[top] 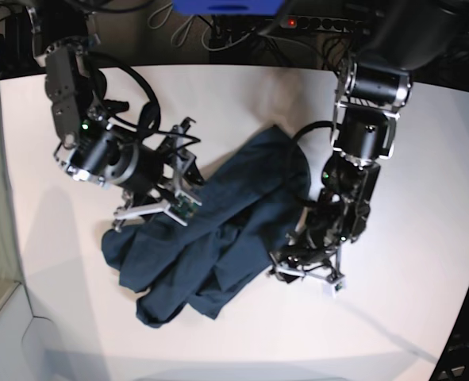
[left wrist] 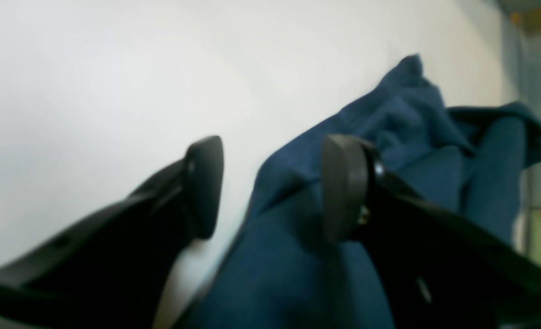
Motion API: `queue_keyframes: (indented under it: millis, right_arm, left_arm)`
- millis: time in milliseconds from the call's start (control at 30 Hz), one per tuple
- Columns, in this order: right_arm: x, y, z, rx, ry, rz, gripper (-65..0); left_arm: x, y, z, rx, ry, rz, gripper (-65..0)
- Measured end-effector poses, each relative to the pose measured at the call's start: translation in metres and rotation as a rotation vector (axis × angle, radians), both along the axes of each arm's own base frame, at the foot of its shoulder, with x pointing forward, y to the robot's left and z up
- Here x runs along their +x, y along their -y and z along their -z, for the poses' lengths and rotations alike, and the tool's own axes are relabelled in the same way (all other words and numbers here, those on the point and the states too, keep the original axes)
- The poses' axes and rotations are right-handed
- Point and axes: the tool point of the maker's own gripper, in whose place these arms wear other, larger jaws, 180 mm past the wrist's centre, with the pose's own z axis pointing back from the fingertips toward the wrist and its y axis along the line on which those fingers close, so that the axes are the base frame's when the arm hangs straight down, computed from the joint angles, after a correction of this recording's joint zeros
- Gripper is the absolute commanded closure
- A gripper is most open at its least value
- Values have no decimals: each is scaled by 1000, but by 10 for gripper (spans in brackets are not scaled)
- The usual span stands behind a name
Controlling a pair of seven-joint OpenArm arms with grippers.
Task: Layout the t-shirt on the table in an organized manner, then fold the t-shirt properly
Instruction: 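Grasp opposite ends of the shirt with both grippers, then pull the shirt ends apart with both grippers to spread it flat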
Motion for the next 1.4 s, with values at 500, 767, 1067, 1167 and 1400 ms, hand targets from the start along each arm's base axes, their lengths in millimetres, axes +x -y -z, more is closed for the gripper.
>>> queue_keyframes:
  millis: [500,767,1067,1167,1400]
  right_arm:
    - [-8,33,15,-25,-45,78,-277]
    - [-7,35,14,-31,-41,78,-277]
    - [0,48,9,-23,-27,128,-277]
    - [7,62,4,-36,-6,168,-277]
    - [28,63,-19,-19,65,177,-277]
  left_arm:
    - [4,53,28,191,52,107,-332]
    - [0,38,37,207,57,95,-234]
    - [-12,10,51,223,64,64,0]
    - [-27,-12,49,234,96,65,-2]
    - [-59,-75,44,147,15,-34,-2]
